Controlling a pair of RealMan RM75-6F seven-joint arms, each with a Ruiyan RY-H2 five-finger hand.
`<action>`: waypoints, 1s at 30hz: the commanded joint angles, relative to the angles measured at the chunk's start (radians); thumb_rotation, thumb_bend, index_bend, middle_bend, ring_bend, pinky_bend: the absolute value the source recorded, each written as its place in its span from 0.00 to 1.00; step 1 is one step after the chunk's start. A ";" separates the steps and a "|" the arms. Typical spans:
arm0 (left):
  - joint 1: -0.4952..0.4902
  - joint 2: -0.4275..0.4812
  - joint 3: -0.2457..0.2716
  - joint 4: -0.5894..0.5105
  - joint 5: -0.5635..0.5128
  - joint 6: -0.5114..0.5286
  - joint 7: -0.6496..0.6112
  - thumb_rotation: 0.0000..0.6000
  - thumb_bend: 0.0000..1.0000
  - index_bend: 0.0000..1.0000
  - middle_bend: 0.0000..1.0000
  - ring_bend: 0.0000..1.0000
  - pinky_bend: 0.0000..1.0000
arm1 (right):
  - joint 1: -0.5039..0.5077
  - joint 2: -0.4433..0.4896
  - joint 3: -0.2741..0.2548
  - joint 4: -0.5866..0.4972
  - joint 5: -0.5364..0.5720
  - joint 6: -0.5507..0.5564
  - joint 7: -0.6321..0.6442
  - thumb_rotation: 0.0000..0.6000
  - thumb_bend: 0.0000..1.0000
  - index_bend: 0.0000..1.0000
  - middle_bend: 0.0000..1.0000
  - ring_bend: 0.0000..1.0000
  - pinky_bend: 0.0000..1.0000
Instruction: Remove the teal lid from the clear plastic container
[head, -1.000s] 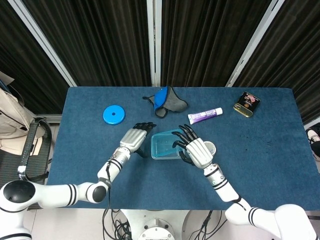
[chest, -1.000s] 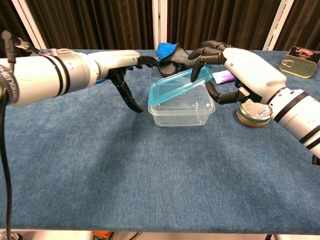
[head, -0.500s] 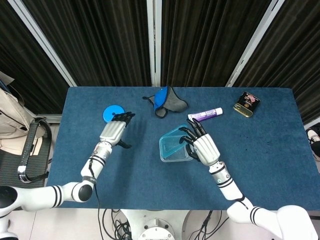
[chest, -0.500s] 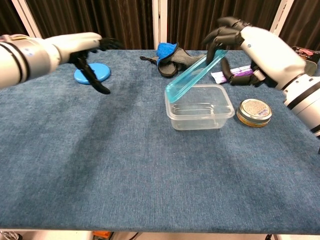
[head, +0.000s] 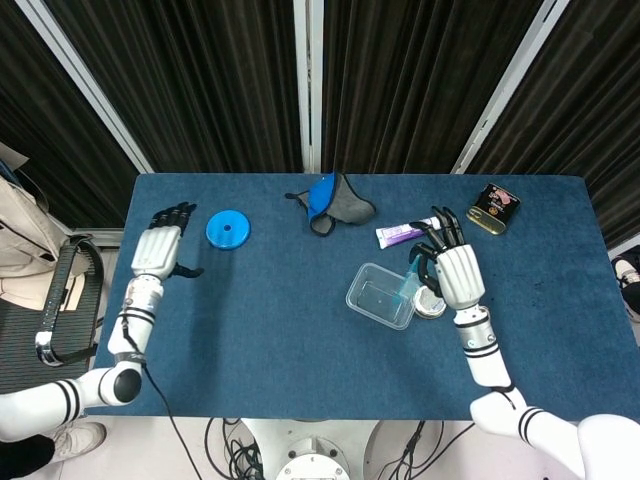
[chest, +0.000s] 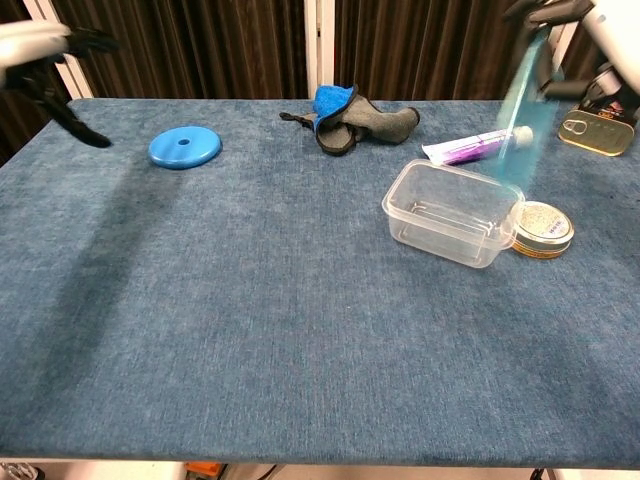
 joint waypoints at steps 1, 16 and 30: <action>0.030 0.018 0.000 0.014 0.007 0.016 -0.017 1.00 0.00 0.00 0.00 0.00 0.02 | 0.002 0.009 0.031 0.021 0.033 -0.009 0.023 1.00 0.63 0.78 0.25 0.00 0.00; 0.145 0.063 0.005 0.028 0.018 0.004 -0.088 1.00 0.00 0.00 0.00 0.00 0.02 | -0.023 0.185 0.068 -0.116 0.252 -0.334 -0.013 1.00 0.63 0.71 0.22 0.00 0.00; 0.203 0.093 -0.011 0.002 0.028 0.018 -0.094 1.00 0.00 0.00 0.00 0.00 0.00 | 0.094 0.257 0.123 -0.175 0.587 -0.638 -0.356 1.00 0.19 0.00 0.00 0.00 0.00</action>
